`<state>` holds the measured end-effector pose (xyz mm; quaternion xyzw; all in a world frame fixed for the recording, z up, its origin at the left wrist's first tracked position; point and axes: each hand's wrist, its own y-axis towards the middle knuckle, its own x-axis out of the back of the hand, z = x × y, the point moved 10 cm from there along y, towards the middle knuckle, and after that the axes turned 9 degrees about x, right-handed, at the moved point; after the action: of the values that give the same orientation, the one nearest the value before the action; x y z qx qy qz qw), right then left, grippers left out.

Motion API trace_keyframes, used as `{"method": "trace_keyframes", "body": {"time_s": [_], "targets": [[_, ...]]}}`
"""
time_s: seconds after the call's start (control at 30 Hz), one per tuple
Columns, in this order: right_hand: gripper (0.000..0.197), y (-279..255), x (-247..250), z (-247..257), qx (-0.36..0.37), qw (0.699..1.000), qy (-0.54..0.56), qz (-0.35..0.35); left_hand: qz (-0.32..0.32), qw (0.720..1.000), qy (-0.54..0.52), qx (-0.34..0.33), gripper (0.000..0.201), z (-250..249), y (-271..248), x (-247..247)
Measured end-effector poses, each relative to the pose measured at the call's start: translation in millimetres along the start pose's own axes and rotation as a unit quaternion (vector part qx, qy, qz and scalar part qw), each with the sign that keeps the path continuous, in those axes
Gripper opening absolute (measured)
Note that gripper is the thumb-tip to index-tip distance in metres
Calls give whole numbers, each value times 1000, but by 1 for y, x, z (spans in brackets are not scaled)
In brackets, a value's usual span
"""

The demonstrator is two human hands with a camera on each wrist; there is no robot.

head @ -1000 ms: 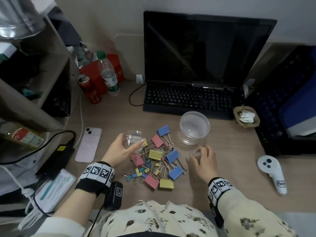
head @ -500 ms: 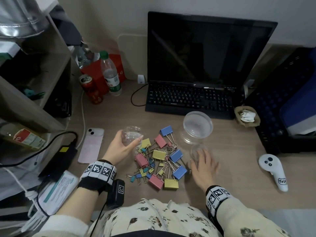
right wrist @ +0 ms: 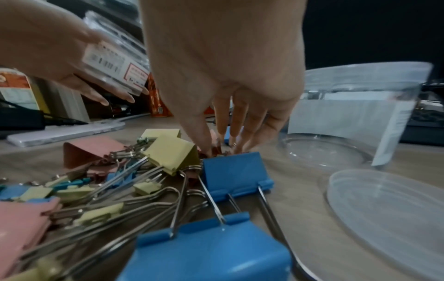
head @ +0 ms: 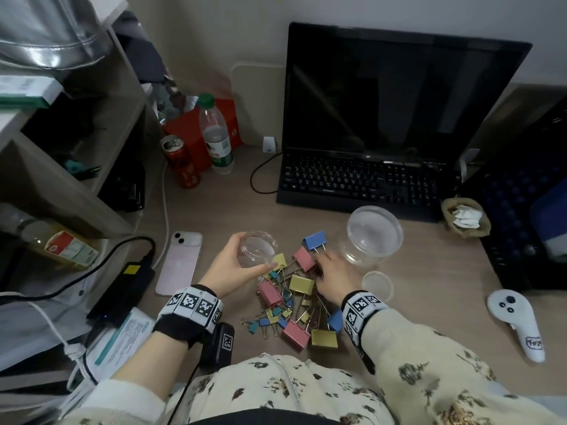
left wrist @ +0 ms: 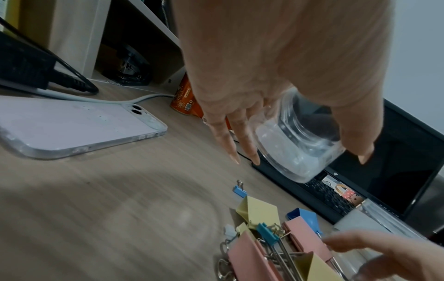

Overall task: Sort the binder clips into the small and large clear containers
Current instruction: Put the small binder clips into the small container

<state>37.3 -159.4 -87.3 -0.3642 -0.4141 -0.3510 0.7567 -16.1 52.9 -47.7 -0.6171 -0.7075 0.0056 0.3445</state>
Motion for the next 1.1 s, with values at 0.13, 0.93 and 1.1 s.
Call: {"method": "trace_keyframes", "body": {"time_s": [0.13, 0.93, 1.1], "targets": [[42, 8, -6, -13, -29, 999, -32, 20, 8, 1000, 8, 3, 99, 2, 5, -1], [18, -10, 50, 17, -6, 939, 333, -91, 66, 997, 38, -2, 95, 4, 5, -33], [13, -4, 72, 73, 88, 939, 322, -84, 90, 994, 56, -32, 90, -2, 4, -41]]}}
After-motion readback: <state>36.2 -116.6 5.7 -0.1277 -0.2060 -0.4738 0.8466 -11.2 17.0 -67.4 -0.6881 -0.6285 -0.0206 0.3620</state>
